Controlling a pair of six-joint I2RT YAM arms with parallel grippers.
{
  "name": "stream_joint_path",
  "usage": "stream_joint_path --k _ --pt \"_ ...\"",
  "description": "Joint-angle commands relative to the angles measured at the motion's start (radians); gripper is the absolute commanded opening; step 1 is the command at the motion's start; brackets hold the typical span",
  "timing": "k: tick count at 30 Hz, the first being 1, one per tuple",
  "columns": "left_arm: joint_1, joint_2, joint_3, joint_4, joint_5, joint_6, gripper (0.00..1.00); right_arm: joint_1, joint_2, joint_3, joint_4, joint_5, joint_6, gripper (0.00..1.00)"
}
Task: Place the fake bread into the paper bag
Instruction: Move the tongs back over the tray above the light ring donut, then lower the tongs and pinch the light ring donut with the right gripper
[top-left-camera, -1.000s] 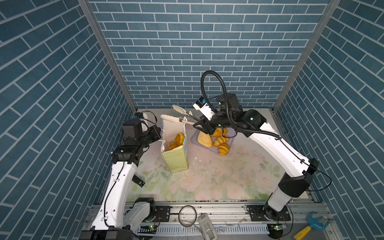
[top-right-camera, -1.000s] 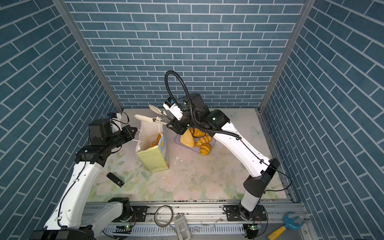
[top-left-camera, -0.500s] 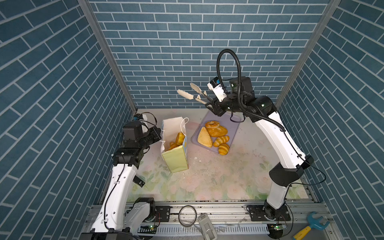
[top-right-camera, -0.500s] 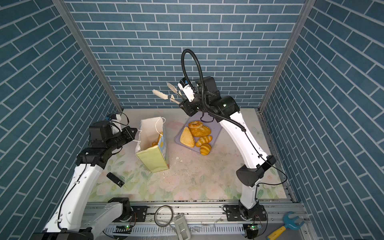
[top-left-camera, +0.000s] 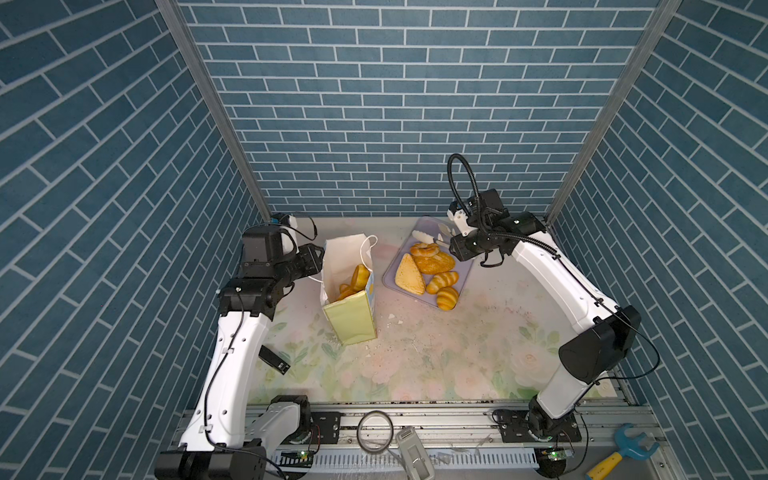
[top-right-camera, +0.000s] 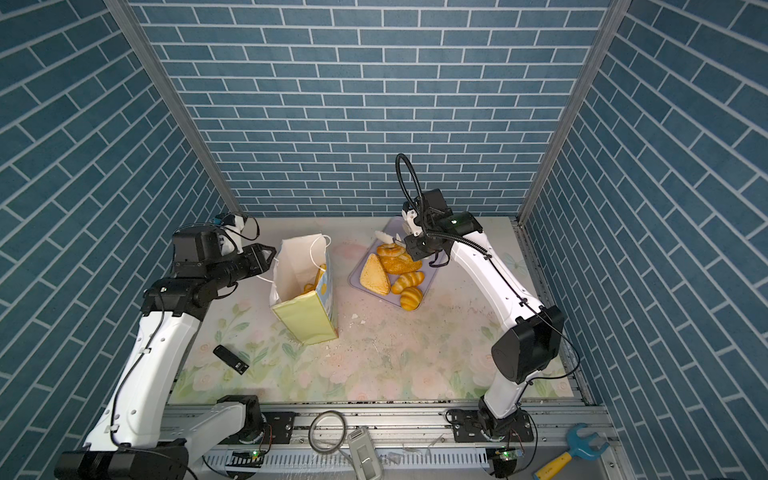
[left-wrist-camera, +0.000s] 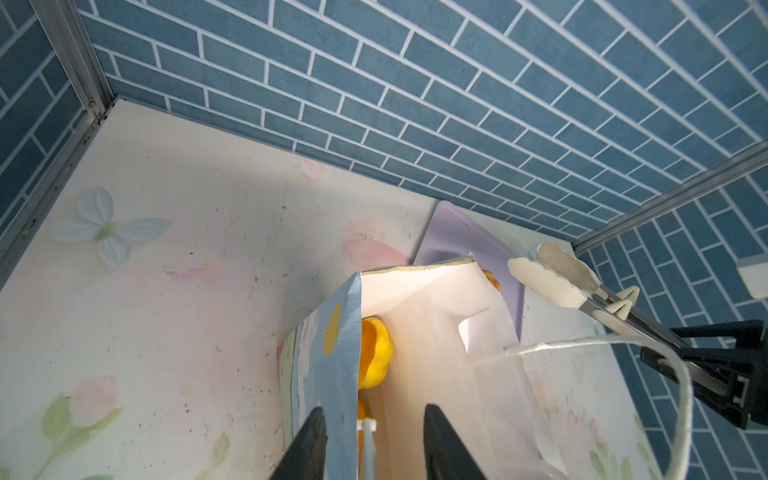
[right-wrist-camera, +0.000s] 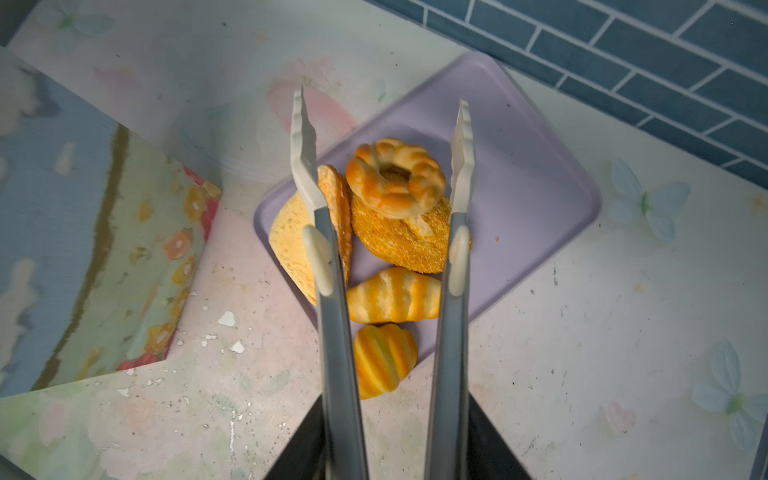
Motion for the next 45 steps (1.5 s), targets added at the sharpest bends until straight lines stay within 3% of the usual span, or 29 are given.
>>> stream_joint_path --k 1,14,23,45 --pt "-0.005 0.018 0.029 -0.053 -0.006 0.048 0.43 0.001 -0.028 -0.023 0.044 0.040 0.025 0.48" --pt "-0.005 0.011 0.042 -0.064 -0.028 0.067 0.42 -0.038 0.167 0.108 0.027 0.015 0.088 0.54" --pt "-0.005 -0.001 0.045 -0.070 -0.068 0.077 0.40 -0.041 0.277 0.178 0.026 -0.064 0.103 0.56" --pt "-0.005 0.000 0.025 -0.037 -0.073 0.040 0.39 -0.042 0.371 0.223 -0.037 -0.124 0.068 0.56"
